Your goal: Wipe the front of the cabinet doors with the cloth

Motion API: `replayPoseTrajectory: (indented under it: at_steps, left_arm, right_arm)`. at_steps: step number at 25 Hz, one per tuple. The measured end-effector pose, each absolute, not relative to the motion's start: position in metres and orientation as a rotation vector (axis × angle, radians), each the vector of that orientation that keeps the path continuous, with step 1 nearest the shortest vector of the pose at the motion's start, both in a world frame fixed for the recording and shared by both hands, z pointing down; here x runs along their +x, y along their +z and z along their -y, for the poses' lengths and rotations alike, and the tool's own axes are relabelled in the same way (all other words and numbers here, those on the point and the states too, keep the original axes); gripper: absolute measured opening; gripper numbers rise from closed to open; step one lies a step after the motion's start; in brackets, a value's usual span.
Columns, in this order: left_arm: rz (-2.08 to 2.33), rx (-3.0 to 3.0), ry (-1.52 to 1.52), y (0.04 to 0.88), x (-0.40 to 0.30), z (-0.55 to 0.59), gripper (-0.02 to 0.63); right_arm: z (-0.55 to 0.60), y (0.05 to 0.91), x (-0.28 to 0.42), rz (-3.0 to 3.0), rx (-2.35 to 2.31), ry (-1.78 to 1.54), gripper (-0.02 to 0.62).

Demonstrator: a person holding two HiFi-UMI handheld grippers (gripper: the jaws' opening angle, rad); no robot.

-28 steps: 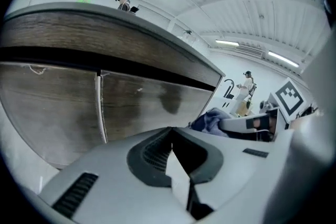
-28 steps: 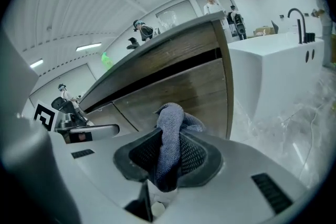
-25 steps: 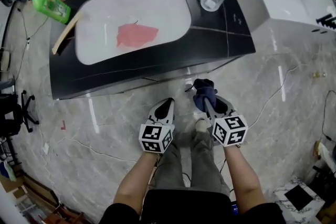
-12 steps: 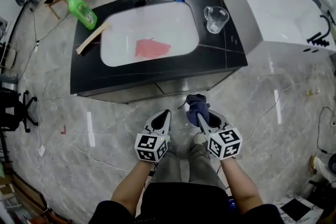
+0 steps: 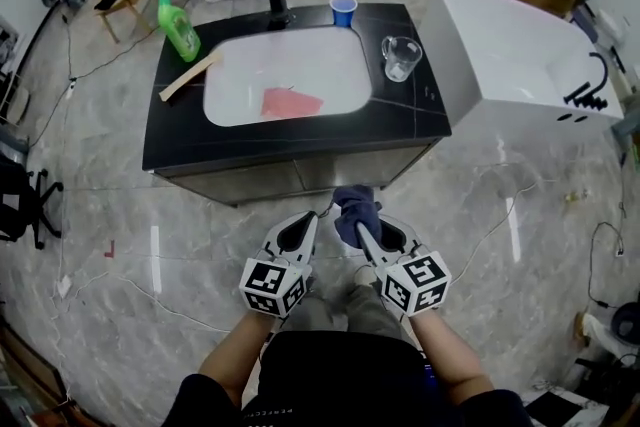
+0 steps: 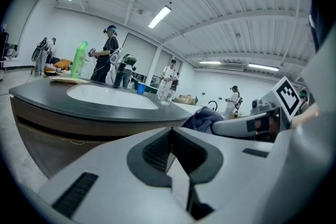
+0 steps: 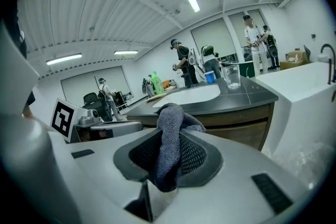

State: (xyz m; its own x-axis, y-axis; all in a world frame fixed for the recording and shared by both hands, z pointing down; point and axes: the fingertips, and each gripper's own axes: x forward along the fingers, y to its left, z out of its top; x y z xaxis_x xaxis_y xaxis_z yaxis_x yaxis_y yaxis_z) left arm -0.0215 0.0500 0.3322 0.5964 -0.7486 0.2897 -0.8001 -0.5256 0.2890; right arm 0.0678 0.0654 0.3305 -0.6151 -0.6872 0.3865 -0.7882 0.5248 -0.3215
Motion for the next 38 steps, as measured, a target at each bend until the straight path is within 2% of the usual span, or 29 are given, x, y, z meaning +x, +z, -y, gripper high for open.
replayPoseTrajectory:
  at_steps: [13,27,38]
  left_arm:
    - [1.289,2.487,0.064,0.272,-0.035,-0.071,0.009]
    - [1.394,2.439,0.124,0.279,-0.063,-0.077,0.008]
    - [1.358,2.435,0.146,0.285,-0.058,-0.069,0.009]
  right_arm:
    - [-0.084,0.277,0.041,2.672,1.172,0.580,0.089]
    - [-0.086,0.278,0.028,2.681,1.105,0.590,0.089]
    - [-0.081,0.286,0.032,2.659,1.116,0.633,0.087]
